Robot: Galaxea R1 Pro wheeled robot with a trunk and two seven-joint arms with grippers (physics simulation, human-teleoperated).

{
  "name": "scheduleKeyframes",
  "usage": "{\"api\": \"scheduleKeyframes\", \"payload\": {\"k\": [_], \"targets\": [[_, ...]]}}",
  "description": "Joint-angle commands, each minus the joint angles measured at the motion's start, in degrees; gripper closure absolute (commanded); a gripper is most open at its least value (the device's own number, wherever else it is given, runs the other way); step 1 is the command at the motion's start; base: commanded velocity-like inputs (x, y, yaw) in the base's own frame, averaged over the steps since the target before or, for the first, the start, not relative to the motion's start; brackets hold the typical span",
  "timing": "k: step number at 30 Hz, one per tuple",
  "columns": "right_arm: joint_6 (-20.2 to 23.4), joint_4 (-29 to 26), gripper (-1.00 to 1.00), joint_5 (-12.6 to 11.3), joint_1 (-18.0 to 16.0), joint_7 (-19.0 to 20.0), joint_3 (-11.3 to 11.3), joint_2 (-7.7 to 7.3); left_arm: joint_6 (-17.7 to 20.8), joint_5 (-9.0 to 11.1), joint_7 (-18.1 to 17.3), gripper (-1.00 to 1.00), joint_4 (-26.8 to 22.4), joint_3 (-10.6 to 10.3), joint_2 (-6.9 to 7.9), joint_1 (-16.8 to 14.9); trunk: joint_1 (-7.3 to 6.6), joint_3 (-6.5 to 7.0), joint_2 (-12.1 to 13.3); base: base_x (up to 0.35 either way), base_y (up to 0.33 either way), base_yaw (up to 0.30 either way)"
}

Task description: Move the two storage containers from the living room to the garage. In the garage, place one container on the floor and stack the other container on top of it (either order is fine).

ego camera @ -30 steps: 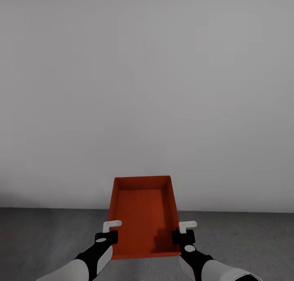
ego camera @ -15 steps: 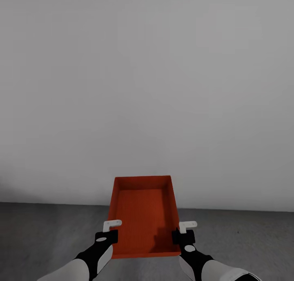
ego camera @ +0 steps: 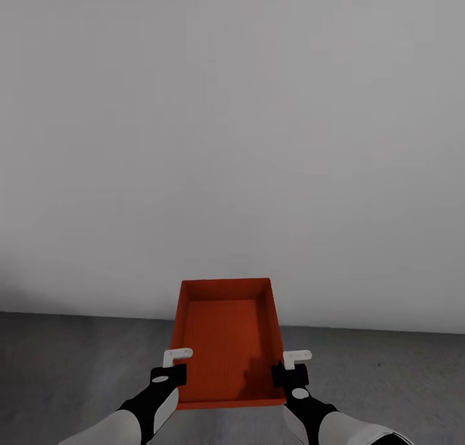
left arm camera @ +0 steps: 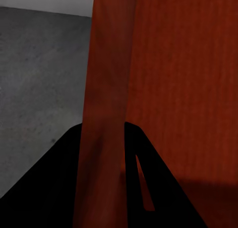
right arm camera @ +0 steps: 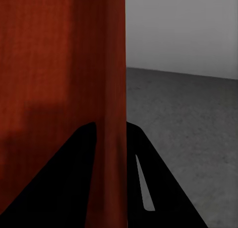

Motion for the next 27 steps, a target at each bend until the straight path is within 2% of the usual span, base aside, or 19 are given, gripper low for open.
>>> {"api": "scheduleKeyframes", "payload": {"k": [1, 10, 27], "targets": [[-0.22, 0.25, 1.0, -1.38, -0.04, 0.09, -0.66, 0.01, -0.53, -0.17, 0.41, 1.0, -0.7, -0.14, -0.44, -0.06, 0.01, -0.17, -0.06, 0.0, 0.0, 0.061], [-0.23, 0.27, 1.0, -1.38, -0.04, 0.09, -0.67, 0.04, -0.53, -0.21, 0.41, 1.0, -0.72, -0.15, -0.44, -0.06, 0.01, -0.96, -0.06, 0.0, 0.0, 0.061], [-0.22, 0.25, 1.0, -1.35, -0.04, 0.09, -0.66, 0.06, -0.53, -0.18, 0.41, 1.0, -0.72, -0.14, -0.44, -0.06, 3.52, -5.34, -6.48, 0.0, 0.0, 0.056]]}}
